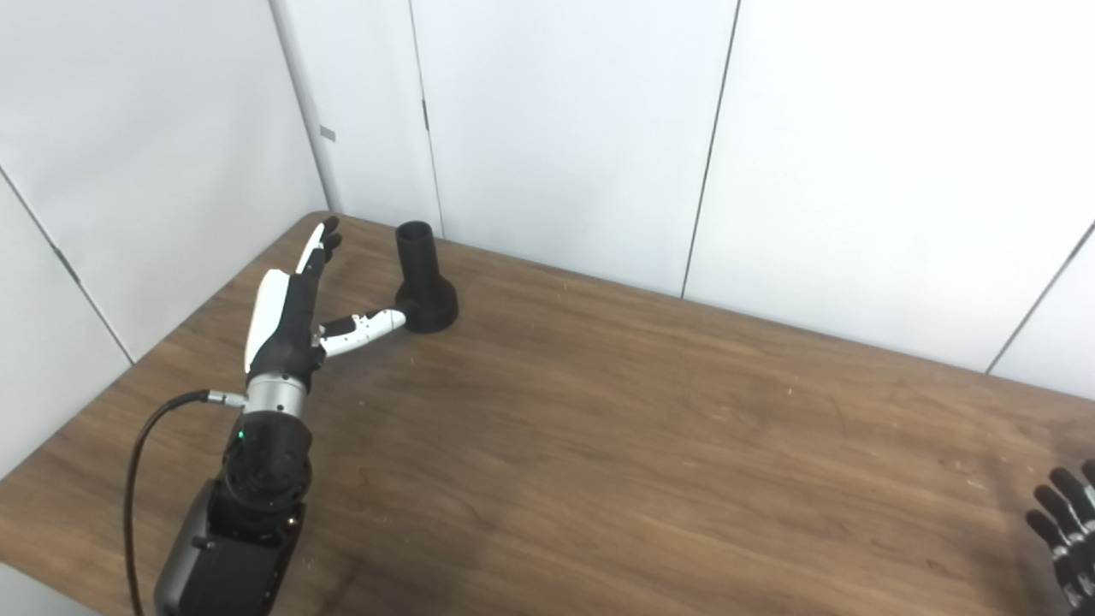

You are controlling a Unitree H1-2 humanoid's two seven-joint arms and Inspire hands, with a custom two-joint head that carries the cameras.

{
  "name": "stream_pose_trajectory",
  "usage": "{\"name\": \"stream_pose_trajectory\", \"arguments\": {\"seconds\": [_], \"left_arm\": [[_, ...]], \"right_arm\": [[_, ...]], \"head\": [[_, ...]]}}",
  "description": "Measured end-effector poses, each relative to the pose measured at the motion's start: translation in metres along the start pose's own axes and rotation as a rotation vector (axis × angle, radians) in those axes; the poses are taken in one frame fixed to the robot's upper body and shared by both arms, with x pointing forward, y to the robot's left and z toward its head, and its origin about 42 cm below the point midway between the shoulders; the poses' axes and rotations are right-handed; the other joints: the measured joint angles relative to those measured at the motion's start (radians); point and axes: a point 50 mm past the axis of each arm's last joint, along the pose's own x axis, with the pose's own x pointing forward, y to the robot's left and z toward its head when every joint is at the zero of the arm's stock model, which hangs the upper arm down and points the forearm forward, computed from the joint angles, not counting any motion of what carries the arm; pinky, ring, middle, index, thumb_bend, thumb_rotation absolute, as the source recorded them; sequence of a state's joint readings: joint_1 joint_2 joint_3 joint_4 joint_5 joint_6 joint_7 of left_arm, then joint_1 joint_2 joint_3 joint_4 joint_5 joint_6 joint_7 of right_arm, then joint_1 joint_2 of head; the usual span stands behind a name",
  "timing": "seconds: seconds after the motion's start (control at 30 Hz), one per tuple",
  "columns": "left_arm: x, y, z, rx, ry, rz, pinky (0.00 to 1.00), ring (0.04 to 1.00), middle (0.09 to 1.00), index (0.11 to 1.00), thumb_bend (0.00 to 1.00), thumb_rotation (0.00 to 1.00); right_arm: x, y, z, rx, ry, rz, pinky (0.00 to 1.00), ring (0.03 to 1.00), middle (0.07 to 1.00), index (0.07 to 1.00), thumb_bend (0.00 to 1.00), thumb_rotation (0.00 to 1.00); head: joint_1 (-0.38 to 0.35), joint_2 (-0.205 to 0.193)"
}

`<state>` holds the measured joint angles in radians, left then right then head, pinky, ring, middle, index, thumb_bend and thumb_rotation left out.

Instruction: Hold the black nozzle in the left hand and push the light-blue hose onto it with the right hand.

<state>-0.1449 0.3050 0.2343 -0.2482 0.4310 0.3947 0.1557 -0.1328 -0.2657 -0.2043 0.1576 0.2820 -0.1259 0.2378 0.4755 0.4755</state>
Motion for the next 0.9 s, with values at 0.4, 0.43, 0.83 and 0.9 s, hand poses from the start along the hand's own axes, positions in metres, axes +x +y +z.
{"name": "stream_pose_trajectory", "arguments": {"seconds": [0.4,0.43,0.83,0.9], "left_arm": [[0.041,-0.007,-0.02,0.178,0.095,-0.087,1.0,0.982,0.957,0.93,0.91,0.36],[0.042,-0.01,-0.02,0.188,0.096,-0.096,1.0,0.984,0.958,0.93,0.91,0.37],[0.07,-0.025,-0.031,0.246,0.168,-0.208,1.0,1.0,0.976,0.932,0.94,0.41],[0.072,-0.026,-0.034,0.248,0.183,-0.22,1.0,1.0,0.976,0.932,0.94,0.41]], "right_arm": [[0.001,0.0,0.0,0.0,0.0,0.0,0.88,0.92,0.915,0.957,0.53,1.0],[0.001,0.0,0.0,0.0,0.0,0.0,0.88,0.919,0.914,0.956,0.53,1.0],[0.0,0.0,0.0,-0.007,0.0,0.002,0.85,0.912,0.906,0.944,0.56,1.0],[0.0,0.0,0.0,-0.012,0.001,0.002,0.84,0.911,0.904,0.942,0.56,1.0]], "head": [[-0.009,0.005],[-0.009,0.005],[-0.02,0.014],[-0.025,0.014]]}}
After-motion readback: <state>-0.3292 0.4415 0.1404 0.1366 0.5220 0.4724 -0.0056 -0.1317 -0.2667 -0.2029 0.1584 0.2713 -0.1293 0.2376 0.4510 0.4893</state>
